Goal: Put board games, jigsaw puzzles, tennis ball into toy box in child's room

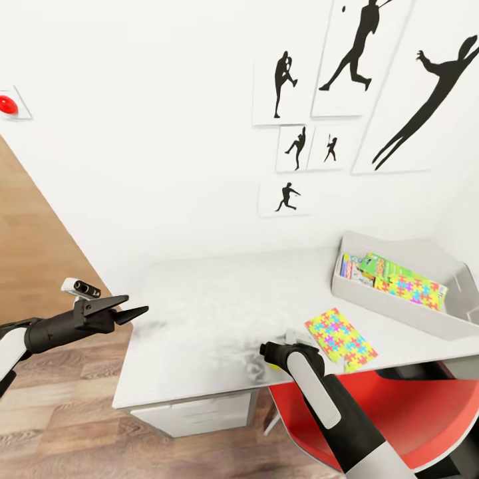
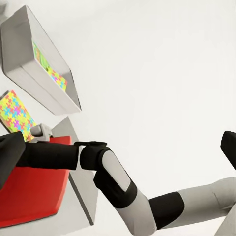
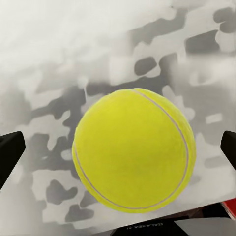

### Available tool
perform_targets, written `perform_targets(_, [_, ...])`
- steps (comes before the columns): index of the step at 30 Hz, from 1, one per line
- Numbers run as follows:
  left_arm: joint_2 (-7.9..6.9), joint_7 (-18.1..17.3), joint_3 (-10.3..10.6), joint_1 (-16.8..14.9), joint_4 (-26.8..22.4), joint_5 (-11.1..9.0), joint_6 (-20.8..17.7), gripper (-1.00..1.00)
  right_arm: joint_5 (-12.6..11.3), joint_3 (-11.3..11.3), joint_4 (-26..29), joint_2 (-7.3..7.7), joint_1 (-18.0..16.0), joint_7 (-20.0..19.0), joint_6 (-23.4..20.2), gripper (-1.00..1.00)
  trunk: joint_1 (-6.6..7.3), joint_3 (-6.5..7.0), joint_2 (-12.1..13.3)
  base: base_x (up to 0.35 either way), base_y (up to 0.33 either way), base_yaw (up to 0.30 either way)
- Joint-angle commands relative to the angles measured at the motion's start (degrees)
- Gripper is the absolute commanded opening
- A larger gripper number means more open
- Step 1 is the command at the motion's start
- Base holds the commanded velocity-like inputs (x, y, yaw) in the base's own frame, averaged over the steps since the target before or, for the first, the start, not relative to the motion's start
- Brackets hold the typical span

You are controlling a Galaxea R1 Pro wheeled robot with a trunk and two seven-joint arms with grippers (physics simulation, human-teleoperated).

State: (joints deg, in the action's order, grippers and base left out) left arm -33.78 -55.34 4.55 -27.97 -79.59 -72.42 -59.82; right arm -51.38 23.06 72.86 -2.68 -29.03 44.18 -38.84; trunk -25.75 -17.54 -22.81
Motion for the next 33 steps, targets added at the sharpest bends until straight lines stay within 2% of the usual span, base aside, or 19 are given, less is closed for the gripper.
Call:
perform_targets(1, [-0.06,-0.2,0.1,-0.1,0.1,-0.1,-0.2,1.0,-0.5,0.1,0.1,0.02,-0.1,0.6,-0.1,1.0,-0.04,-0.11,-0.1,0.046,0.0,0.0])
perform_targets(11, [-0.06,-0.2,0.0,-0.1,0.1,0.0,-0.2,1.0,-0.5,0.1,0.0,0.13,-0.1,0.6,-0.1,1.0,-0.04,-0.11,-0.1,0.103,0.0,0.0])
perform_targets(33, [-0.06,-0.2,0.0,-0.1,0.1,0.0,-0.2,1.0,-0.6,0.1,0.0,0.18,-0.1,0.6,-0.2,1.0,-0.04,-1.0,-0.1,-0.026,0.0,0.0])
